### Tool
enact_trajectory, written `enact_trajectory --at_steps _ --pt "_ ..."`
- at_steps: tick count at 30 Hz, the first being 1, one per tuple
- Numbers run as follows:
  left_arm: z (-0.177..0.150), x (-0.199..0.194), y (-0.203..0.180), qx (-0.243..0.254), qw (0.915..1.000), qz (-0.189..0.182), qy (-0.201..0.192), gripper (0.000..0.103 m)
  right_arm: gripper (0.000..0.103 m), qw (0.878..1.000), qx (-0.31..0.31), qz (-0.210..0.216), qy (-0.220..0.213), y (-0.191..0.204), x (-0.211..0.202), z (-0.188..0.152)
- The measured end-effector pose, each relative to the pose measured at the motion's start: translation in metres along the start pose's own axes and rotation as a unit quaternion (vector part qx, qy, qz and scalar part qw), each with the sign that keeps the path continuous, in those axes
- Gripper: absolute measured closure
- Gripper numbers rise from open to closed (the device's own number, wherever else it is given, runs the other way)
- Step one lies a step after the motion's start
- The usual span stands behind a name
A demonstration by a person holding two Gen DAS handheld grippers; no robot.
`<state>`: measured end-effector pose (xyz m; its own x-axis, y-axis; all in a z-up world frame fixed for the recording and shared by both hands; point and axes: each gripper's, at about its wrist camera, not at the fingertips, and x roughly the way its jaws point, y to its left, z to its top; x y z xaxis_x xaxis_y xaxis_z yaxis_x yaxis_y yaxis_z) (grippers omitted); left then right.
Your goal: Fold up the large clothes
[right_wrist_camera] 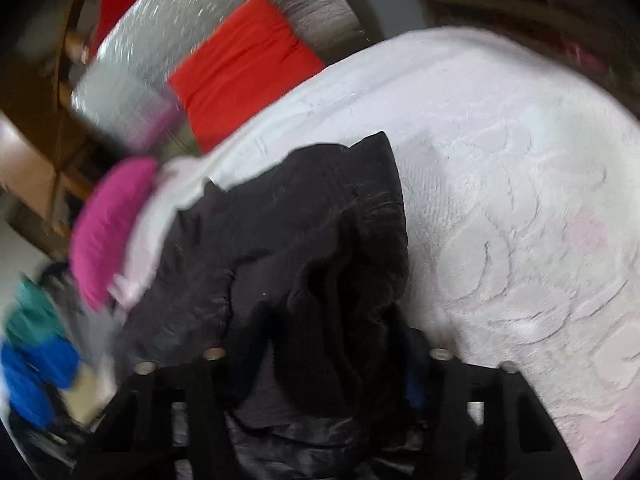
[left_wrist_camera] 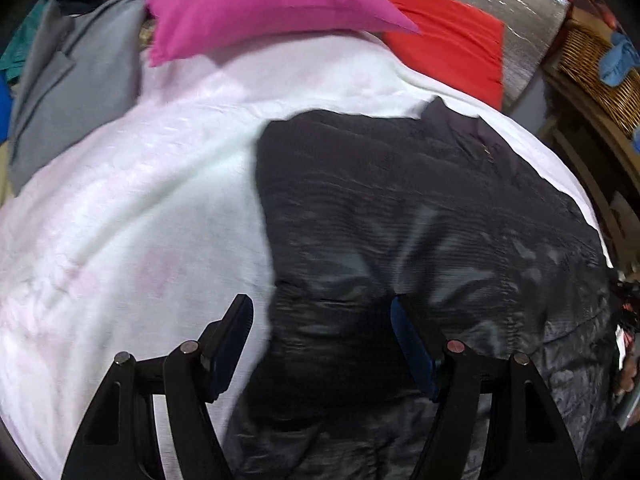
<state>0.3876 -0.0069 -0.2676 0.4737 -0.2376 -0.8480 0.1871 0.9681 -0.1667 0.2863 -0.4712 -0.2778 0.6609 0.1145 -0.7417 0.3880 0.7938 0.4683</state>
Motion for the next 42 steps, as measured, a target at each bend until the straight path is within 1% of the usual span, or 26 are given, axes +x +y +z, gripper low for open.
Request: enact_trajectory --at_steps 1,4,6,8,10,11,12,14,16,17,18,19,21,23,26,29,31,33,34,35,36,37,38,39,41,42 --pt "-0.001 0.001 -0.006 0.008 1.0 0.002 0.002 0.031 0.065 1.0 -0.018 -0.012 -0.003 0.005 -0.001 -0.002" --pt "-0.001 0.001 -0.018 0.032 0.9993 0.021 -0.002 0.031 0.077 0.999 -0.031 -0.015 -0.028 0.013 -0.017 -0.002" --pt "0.0 -0.005 -0.019 0.026 0.9995 0.017 -0.008 0.031 0.078 0.997 -0.045 -0.014 -0.056 0.019 -0.035 -0.003" --pt "0.003 -0.011 -0.016 0.021 0.9995 0.016 -0.018 0.031 0.078 0.996 -0.062 -0.022 -0.067 0.025 -0.041 -0.005" --pt "0.004 -0.015 -0.011 0.019 0.999 0.032 -0.025 0.031 0.078 0.996 -0.064 -0.043 -0.044 0.021 -0.028 -0.006" --pt "0.005 -0.015 -0.008 0.015 0.9989 0.037 -0.026 0.031 0.078 0.997 -0.055 -0.053 -0.022 0.015 -0.016 -0.006" --pt "0.005 -0.015 -0.005 0.008 0.9989 0.039 -0.027 0.031 0.074 0.997 -0.049 -0.054 -0.01 0.01 -0.01 -0.006" --pt "0.006 -0.019 0.004 -0.003 0.999 0.035 -0.028 0.031 0.071 0.999 -0.03 -0.036 -0.001 0.003 -0.012 -0.001" --pt "0.006 -0.024 0.01 -0.001 0.9986 0.042 -0.032 0.031 0.061 1.0 -0.015 -0.022 0.002 0.001 -0.02 0.002" --pt "0.005 -0.026 0.013 0.001 0.9983 0.047 -0.033 0.031 0.056 1.0 -0.011 -0.017 -0.001 -0.002 -0.026 0.003" --pt "0.005 -0.026 0.017 0.002 0.9983 0.048 -0.034 0.031 0.048 1.0 -0.01 -0.017 -0.006 -0.005 -0.03 0.004" --pt "0.004 -0.028 0.021 0.0 0.9984 0.047 -0.032 0.031 0.044 1.0 -0.011 -0.018 -0.015 -0.009 -0.037 0.004" --pt "0.003 -0.031 0.027 -0.007 0.9987 0.041 -0.029 0.031 0.044 1.0 -0.003 -0.003 -0.029 -0.018 -0.049 0.004" --pt "0.004 -0.034 0.035 -0.019 0.9989 0.032 -0.027 0.031 0.044 0.999 0.019 0.029 -0.039 -0.025 -0.058 0.002" --pt "0.005 -0.04 0.04 -0.033 0.9987 0.01 -0.038 0.031 0.044 0.997 0.045 0.063 -0.029 -0.029 -0.055 0.001" --pt "0.006 -0.034 0.035 -0.037 0.9988 0.001 -0.031 0.031 0.044 0.997 0.034 0.062 -0.016 -0.019 -0.044 0.002" --pt "0.004 -0.02 0.03 -0.027 0.9996 -0.008 -0.006 0.031 0.044 0.998 0.026 0.054 -0.002 -0.014 -0.033 0.001" --pt "0.002 -0.008 0.024 -0.021 0.9992 -0.029 0.016 0.031 0.043 0.999 0.019 0.043 0.011 -0.012 -0.021 -0.001" --pt "0.001 -0.004 0.021 -0.023 0.9987 -0.039 0.021 0.031 0.046 0.999 0.009 0.033 0.014 -0.008 -0.014 -0.003" --pt "0.001 -0.001 0.02 -0.025 0.9982 -0.048 0.025 0.031 0.051 1.0 -0.003 0.023 0.016 -0.005 -0.011 -0.004" --pt "0.001 0.001 0.017 -0.026 0.9977 -0.056 0.027 0.035 0.063 1.0 -0.021 0.009 0.012 0.0 -0.008 -0.005" --pt "0.002 0.003 0.014 -0.024 0.9977 -0.058 0.025 0.044 0.068 0.999 -0.034 -0.002 0.005 0.004 -0.011 -0.006" --pt "0.002 0.002 0.011 -0.018 0.9982 -0.053 0.021 0.048 0.071 0.999 -0.045 -0.009 -0.005 0.008 -0.015 -0.007" --pt "0.003 0.002 0.006 -0.005 0.999 -0.043 0.013 0.05 0.072 0.998 -0.058 -0.01 -0.022 0.012 -0.023 -0.006" --pt "0.002 0.005 -0.002 0.009 0.9995 -0.025 0.015 0.049 0.072 0.996 -0.077 -0.018 -0.036 0.017 -0.028 -0.008" --pt "0.002 0.007 -0.005 0.013 0.9996 -0.017 0.017 0.048 0.071 0.995 -0.087 -0.025 -0.032 0.017 -0.024 -0.009"
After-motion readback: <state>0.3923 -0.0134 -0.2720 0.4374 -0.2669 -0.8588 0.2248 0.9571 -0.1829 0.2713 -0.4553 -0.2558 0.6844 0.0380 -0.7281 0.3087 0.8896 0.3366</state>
